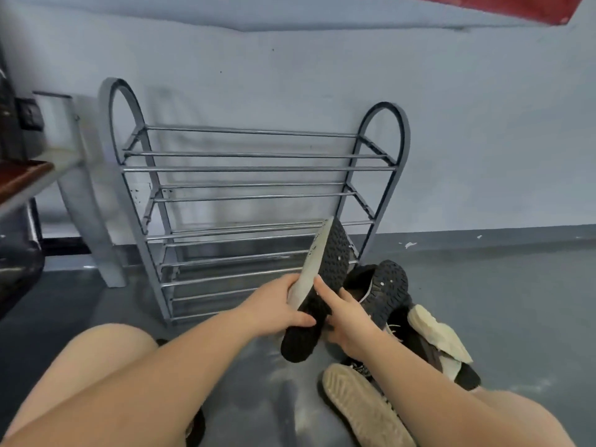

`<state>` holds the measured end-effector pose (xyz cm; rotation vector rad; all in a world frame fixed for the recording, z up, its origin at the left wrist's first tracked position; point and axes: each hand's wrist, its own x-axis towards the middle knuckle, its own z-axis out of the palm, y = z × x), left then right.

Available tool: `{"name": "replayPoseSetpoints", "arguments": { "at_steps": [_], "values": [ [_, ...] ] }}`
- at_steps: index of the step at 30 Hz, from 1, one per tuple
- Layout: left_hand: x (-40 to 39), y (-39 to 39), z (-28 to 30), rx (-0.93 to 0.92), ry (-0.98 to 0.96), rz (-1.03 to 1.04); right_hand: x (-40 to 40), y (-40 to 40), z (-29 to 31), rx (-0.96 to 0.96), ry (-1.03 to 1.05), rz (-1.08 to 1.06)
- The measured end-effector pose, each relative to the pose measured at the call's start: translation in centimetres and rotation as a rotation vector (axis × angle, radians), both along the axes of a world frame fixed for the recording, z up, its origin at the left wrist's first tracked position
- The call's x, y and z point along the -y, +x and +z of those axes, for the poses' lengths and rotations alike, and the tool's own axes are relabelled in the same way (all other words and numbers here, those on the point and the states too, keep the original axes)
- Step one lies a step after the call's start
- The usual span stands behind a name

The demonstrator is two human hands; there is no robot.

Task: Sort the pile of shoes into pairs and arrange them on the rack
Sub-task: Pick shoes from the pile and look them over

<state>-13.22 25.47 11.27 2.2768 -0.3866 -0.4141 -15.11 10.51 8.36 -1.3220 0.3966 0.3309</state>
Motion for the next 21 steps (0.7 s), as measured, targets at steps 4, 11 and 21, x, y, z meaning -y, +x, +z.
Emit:
{"name": "replayPoseSetpoints", "arguments": {
  "at_steps": [4,11,21],
  "values": [
    [1.8,1.1,-0.2,0.068,0.115,-0.053,0.9,1.2,-0.6,0.015,0.004,-0.082],
    [1.3,3.9,-0.1,-0.143,-0.071,0.128,2.3,2.7,0.0,-0.043,0.142,-0.022],
    [3.4,3.2,-2.8,-0.608,-0.576,0.3,2.8,3.9,-0.5,-0.039,-0.031,-0.031]
  ]
}}
